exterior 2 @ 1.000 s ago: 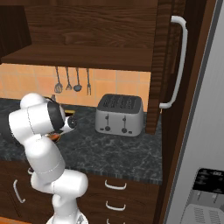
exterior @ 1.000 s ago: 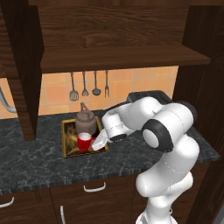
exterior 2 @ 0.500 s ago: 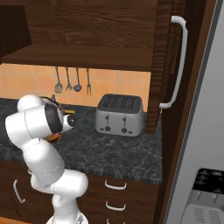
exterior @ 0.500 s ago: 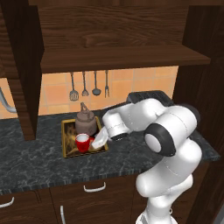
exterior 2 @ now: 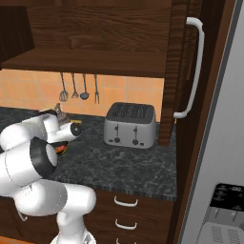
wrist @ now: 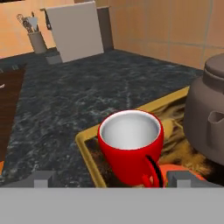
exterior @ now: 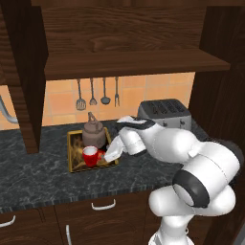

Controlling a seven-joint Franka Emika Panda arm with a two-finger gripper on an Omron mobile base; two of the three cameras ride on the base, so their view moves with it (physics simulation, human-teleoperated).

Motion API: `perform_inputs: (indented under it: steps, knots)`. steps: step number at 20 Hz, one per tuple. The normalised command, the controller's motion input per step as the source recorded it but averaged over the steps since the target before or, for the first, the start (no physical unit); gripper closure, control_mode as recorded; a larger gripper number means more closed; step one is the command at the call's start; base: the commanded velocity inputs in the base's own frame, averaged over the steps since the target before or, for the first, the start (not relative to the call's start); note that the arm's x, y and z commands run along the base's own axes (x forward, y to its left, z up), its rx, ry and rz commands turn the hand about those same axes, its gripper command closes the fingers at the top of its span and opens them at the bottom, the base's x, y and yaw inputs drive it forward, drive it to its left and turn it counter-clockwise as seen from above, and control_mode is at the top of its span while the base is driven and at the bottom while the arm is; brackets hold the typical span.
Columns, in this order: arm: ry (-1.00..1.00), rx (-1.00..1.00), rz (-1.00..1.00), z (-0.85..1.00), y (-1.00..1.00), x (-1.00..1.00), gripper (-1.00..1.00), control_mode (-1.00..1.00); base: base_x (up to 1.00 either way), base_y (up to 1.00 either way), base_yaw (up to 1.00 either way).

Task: Pick the kettle from the counter and place it on the tray. Then pick the mug from the cabinet and place it on the tray. Then close the cabinet doors.

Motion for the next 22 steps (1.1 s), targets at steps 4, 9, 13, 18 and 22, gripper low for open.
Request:
perform_inputs:
  steps: [4,9,13,18,22]
  knots:
    - [0.15,0.00,-0.01,0.95,-0.01,-0.72,-1.00,-1.00,0.00,0.00,0.00]
    - [0.27,0.00,-0.10,1.00,0.00,-0.85,-1.00,-1.00,0.00,0.00,0.00]
    - [0.29,0.01,-0.31,0.41,-0.07,-0.36,-1.00,-1.00,0.00,0.00,0.00]
    - [0.01,0.00,-0.02,0.00,0.00,0.00,-1.00,-1.00,0.00,0.00,0.00]
    - [0.05,-0.07,0.00,0.13,0.27,-0.19,-1.00,-1.00,0.00,0.00,0.00]
